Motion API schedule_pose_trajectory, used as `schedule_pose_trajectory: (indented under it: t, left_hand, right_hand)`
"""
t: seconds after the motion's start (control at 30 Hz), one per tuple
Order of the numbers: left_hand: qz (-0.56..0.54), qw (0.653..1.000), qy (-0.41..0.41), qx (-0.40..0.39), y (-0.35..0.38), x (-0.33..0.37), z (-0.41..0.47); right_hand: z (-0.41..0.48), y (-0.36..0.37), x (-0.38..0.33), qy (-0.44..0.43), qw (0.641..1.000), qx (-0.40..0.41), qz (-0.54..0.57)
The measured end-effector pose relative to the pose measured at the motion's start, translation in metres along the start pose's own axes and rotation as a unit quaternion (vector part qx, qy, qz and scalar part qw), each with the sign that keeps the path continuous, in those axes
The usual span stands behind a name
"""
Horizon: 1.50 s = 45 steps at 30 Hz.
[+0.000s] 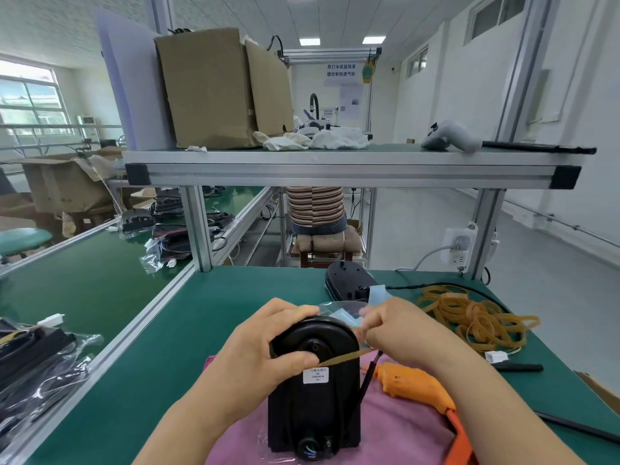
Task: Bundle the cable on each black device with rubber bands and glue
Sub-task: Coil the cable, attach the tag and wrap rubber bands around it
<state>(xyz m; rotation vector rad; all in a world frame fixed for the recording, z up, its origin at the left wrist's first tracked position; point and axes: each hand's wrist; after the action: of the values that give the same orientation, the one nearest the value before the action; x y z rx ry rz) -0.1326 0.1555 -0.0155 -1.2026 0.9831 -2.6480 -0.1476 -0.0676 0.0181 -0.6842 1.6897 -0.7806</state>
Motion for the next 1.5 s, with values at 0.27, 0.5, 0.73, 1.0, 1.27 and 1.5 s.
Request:
schedule_pose_trajectory:
  t: [0.27, 0.5, 0.73, 1.0, 1.27, 1.5]
  left_hand:
    - [-0.084, 0.993, -0.073, 0.041, 0.004, -0.008, 0.003]
    - [-0.249, 0.962, -0.098, 0.061, 0.004, -0.023, -0.004]
    - [-0.216, 0.970, -0.107, 0.045, 0.001, -0.025, -0.005]
    - [-0.190, 0.976, -0.104, 0.029, -0.004, -0.005, 0.000]
    - [-0.192, 0.980, -0.004, 0.050, 0.008, 0.005, 0.004]
    - [-0.142, 0.976, -0.039, -0.162, -0.005, -0.006, -0.004]
  right_hand:
    - [0.009, 0.002, 0.002, 0.016, 0.997, -0.041, 0.069]
    - [0.017, -0.003, 0.014, 0.013, 0.986, -0.111, 0.122]
    - [0.027, -0.013, 0.027, 0.029, 0.973, -0.040, 0.224]
    - [0.030, -0.003, 0.048, 0.097, 0.975, -0.012, 0.201]
    - [0.037, 0.031, 0.029, 0.120, 0.900, -0.205, 0.364]
    - [0.041, 0.053, 0.033, 0.119, 0.867, -0.216, 0.433]
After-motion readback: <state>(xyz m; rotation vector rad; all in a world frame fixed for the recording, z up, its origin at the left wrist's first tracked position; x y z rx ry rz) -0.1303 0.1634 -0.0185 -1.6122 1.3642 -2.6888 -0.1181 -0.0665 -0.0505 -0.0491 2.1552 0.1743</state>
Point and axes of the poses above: each hand's wrist, its own z-axis towards the middle knuckle, its own y-axis out of the palm, x = y × z, and after that the axes turned 9 degrees about y, right-handed
